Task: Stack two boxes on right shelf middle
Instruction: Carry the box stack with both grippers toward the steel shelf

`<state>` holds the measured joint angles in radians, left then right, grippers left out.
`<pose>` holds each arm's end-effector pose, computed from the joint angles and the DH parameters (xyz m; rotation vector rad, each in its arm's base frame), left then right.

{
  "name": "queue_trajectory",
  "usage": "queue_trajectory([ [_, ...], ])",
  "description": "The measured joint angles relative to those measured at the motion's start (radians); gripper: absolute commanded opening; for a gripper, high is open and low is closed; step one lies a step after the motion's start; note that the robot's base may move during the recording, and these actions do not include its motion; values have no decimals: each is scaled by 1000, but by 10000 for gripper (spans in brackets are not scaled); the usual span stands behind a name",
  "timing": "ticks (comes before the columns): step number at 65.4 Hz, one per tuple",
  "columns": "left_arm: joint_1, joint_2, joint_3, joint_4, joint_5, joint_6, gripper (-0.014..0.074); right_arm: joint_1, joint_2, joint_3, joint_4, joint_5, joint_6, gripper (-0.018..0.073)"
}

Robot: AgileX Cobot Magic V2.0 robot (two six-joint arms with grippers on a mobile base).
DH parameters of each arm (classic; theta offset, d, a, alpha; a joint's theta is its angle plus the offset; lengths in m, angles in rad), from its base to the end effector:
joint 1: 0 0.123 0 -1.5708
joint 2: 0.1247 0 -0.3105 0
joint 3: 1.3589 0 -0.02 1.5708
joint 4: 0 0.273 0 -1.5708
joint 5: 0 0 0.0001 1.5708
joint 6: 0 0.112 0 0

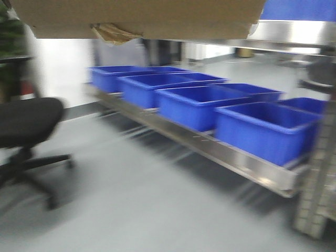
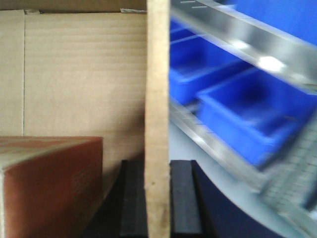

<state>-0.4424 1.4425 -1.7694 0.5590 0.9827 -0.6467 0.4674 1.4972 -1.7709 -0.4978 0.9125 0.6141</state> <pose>0.3188 -0.0963 0.5143 -0.1478 2.0016 -0.0098 0.3367 0.1225 0.4995 0.0611 2.0200 0.0824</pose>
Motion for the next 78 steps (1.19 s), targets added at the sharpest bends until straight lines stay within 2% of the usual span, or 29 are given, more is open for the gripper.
queue_trajectory([
  [78, 0, 0, 0, 8, -1, 0, -111, 0, 0, 0, 0, -2, 0, -153],
])
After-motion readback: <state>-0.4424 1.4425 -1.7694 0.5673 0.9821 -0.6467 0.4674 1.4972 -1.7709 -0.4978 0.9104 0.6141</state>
